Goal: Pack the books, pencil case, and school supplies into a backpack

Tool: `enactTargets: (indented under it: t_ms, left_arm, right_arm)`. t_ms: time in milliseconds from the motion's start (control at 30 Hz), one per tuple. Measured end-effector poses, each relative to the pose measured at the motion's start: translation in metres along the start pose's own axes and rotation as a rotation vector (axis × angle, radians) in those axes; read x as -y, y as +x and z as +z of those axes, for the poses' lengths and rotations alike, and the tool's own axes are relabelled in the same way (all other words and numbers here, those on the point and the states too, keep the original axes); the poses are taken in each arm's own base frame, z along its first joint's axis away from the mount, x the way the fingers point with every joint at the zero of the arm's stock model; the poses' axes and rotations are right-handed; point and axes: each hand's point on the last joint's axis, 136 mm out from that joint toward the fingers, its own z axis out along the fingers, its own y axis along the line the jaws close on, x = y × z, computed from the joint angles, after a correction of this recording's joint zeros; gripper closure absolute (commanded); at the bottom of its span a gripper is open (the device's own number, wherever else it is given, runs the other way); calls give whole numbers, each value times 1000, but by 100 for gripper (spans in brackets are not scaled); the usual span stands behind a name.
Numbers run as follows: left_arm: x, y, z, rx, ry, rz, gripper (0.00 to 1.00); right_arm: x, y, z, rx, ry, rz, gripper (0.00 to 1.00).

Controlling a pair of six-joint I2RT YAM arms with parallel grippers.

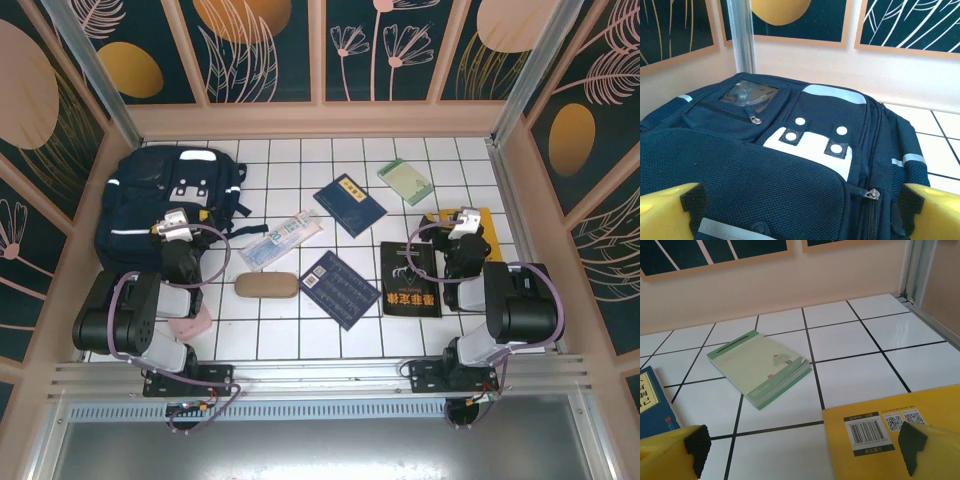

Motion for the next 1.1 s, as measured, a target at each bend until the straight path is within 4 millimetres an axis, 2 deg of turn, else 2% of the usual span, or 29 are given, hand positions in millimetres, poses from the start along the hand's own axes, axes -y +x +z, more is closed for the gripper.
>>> enactTargets:
  t_ms: [867, 933, 1000, 1100]
  left_arm:
    - [1, -2, 1, -25, 0, 9, 1]
    - [3, -17, 5, -24, -5, 6, 1]
    - [5, -45, 9, -2, -15, -16, 1]
    - [8, -96, 15, 27, -34, -77, 1]
  right_arm:
    - [0, 0, 0, 0, 2, 0, 1]
    - [4, 1, 0, -9, 23, 5, 1]
    - [8, -4, 1, -22, 50, 10, 1]
    - [14, -31, 8, -8, 103, 54, 1]
